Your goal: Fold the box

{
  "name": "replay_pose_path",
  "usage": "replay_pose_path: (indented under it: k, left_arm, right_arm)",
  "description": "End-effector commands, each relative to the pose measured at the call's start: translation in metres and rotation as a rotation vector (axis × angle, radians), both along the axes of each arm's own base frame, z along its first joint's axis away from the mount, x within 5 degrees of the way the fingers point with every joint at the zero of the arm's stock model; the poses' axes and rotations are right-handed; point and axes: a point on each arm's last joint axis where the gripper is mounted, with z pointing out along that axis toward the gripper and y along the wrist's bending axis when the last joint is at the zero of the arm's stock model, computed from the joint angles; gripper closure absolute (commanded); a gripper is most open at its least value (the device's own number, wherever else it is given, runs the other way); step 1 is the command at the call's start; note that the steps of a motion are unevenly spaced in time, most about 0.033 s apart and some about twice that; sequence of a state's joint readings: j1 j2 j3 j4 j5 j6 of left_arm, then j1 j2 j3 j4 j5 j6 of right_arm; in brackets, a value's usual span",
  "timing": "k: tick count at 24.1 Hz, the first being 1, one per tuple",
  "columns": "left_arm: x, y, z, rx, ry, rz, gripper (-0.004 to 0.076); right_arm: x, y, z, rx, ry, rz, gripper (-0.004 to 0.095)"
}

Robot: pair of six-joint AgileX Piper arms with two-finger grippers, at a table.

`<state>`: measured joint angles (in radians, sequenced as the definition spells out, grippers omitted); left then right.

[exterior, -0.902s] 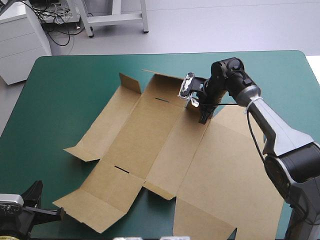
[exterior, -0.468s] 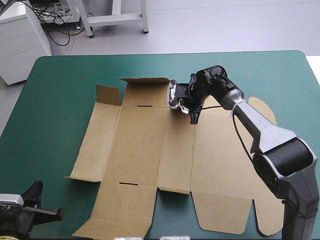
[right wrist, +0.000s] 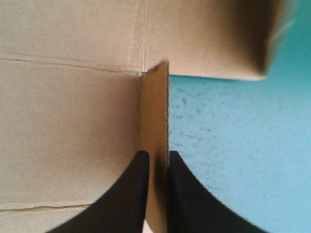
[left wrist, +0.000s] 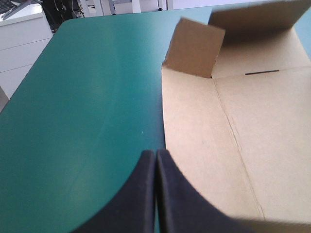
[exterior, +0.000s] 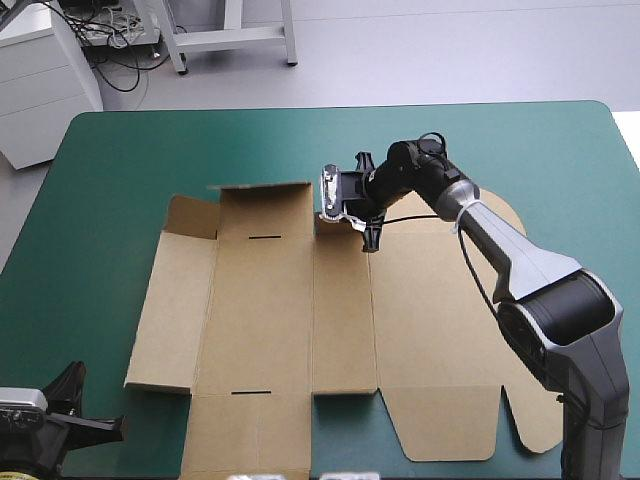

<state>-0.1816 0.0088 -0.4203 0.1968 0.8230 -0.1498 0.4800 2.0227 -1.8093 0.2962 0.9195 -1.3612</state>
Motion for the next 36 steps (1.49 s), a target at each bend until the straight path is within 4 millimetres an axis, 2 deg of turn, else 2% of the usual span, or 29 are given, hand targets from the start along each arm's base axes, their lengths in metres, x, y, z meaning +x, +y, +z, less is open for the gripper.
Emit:
replay_pose_path:
  k: [1, 4, 6, 11, 13, 14, 17, 19, 21, 22, 23, 25, 26, 30, 32, 36]
  left_arm:
    - [0.002, -0.001, 0.011, -0.015, -0.073, -0.012, 0.0756]
    - [0.002, -0.001, 0.011, -0.015, -0.073, -0.012, 0.0756]
    - [0.002, -0.001, 0.011, -0.015, -0.073, -0.012, 0.0756]
    - [0.002, -0.002, 0.011, -0.017, -0.073, -0.013, 0.0756]
    - [0.002, -0.002, 0.011, -0.019, -0.072, -0.013, 0.0756]
    - [0.002, -0.002, 0.011, -0.019, -0.073, -0.014, 0.0756]
    - [0.002, -0.003, 0.011, -0.031, -0.072, -0.02, 0.0756]
    - [0.002, -0.003, 0.011, -0.036, -0.071, -0.023, 0.0756]
    - [0.002, -0.003, 0.011, -0.036, -0.071, -0.023, 0.0756]
    - [0.002, -0.003, 0.011, -0.036, -0.071, -0.023, 0.0755]
    - [0.002, -0.003, 0.011, -0.036, -0.071, -0.023, 0.0752]
    - [0.002, -0.003, 0.011, -0.036, -0.071, -0.023, 0.0717]
    - [0.002, -0.003, 0.011, -0.036, -0.071, -0.023, 0.0675]
    - [0.002, -0.003, 0.011, -0.036, -0.072, -0.023, 0.0496]
    - [0.002, -0.003, 0.011, -0.036, -0.072, -0.023, 0.0424]
    - [0.002, -0.003, 0.011, -0.034, -0.072, -0.022, 0.0393]
  right_arm:
    - [-0.004, 0.0, 0.034, 0.072, -0.091, -0.004, 0.0646]
    - [-0.003, 0.0, 0.035, 0.08, -0.103, -0.011, 0.0516]
    - [-0.004, 0.0, 0.039, 0.099, -0.094, -0.042, 0.0466]
    - [-0.008, -0.005, 0.062, 0.194, -0.015, -0.226, 0.0474]
    - [-0.011, -0.008, 0.077, 0.207, -0.021, -0.267, 0.0521]
    - [-0.012, -0.01, 0.085, 0.225, -0.027, -0.298, 0.0579]
    - [-0.017, -0.015, 0.108, 0.285, -0.038, -0.377, 0.0881]
    - [-0.02, -0.02, 0.119, 0.347, 0.002, -0.5, 0.0908]
    - [-0.018, -0.033, 0.118, 0.346, 0.047, -0.696, 0.0909]
    - [-0.016, -0.046, 0.114, 0.317, 0.088, -0.815, 0.0909]
    - [-0.015, -0.053, 0.111, 0.296, 0.12, -0.861, 0.091]
    - [-0.017, -0.07, 0.108, 0.249, 0.19, -0.948, 0.091]
    - [-0.019, -0.078, 0.112, 0.261, 0.211, -0.997, 0.091]
    - [-0.041, -0.089, 0.13, 0.319, 0.204, -1.054, 0.091]
    - [-0.056, -0.096, 0.128, 0.334, 0.206, -1.07, 0.0912]
    - [-0.085, -0.11, 0.116, 0.392, 0.209, -1.121, 0.0912]
